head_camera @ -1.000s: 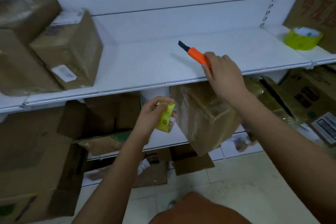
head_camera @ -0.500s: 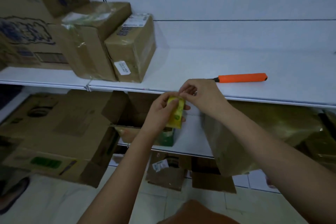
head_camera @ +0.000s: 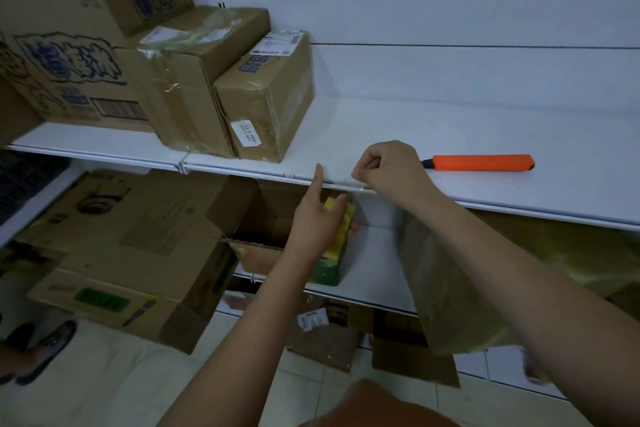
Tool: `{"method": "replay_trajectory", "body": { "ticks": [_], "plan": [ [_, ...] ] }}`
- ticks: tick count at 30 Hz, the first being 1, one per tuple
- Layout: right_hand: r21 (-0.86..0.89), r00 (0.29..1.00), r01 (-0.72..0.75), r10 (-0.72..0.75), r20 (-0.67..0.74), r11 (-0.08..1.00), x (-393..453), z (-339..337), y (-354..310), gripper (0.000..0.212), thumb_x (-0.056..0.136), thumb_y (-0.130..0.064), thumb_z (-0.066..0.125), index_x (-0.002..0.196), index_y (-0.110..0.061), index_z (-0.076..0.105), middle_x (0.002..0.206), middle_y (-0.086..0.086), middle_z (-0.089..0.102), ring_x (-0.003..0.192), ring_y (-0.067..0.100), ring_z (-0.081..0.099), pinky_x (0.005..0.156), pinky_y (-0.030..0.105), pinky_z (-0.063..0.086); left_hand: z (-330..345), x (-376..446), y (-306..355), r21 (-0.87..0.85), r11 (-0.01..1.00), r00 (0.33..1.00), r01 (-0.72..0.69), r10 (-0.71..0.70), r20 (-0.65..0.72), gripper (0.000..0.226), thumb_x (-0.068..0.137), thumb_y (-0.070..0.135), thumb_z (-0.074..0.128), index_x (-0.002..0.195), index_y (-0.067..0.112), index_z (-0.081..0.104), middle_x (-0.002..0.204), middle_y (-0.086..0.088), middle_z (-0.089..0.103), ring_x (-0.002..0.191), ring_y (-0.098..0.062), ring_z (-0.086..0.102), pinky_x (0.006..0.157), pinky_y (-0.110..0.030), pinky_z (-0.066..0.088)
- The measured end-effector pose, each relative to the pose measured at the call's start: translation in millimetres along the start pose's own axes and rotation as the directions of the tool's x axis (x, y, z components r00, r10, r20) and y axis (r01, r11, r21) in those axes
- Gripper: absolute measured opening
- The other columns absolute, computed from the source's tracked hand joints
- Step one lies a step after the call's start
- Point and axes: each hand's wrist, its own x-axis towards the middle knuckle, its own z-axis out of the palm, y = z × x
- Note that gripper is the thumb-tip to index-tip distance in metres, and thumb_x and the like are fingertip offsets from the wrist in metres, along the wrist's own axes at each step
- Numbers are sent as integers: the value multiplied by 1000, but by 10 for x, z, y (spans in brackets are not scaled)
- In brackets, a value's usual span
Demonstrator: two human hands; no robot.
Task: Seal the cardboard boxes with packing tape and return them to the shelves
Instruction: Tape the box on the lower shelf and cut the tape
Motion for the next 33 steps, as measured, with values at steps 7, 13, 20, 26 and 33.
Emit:
{"method": "replay_trajectory", "body": {
  "ticks": [7,13,20,26,33],
  "plan": [
    [-120,998,1,-9,-64,993,156,154,125,14,82,-6,58,74,-11,68,76,-2,68,76,12,59,64,11,43,174,150,-69,25,1000,1000,-5,6,-30,66,105,26,48,159,29,10,92,17,59,63,15,59,53,-1,42],
    [-105,989,48,-62,-131,993,132,200,238,10,87,-18,72,93,-15,65,102,-1,53,84,9,49,80,19,40,261,180,-140,-15,1000,993,8,-10,-116,54,104,47,42,154,40,23,105,17,62,66,7,61,54,-1,43],
    [-43,969,178,-182,-165,983,152,246,352,34,87,-13,74,119,-13,61,121,4,51,77,1,43,82,11,33,327,441,-144,110,994,973,-7,32,-228,60,101,46,50,155,29,28,106,7,57,76,0,58,81,-33,54],
    [-99,935,297,-310,-173,950,36,255,308,24,93,-5,61,117,-10,64,116,5,54,71,-1,40,81,19,44,228,507,-122,382,923,986,43,21,-162,61,101,56,38,156,32,26,134,-12,61,111,-30,63,94,-44,51],
    [-134,784,153,-203,-586,979,-1075,-338,915,21,95,-7,52,104,-9,71,102,3,66,89,12,61,78,17,46,20,40,234,603,789,712,-121,492,-501,39,103,40,38,115,13,64,83,-4,62,79,-24,57,71,-33,38]
  ]
}}
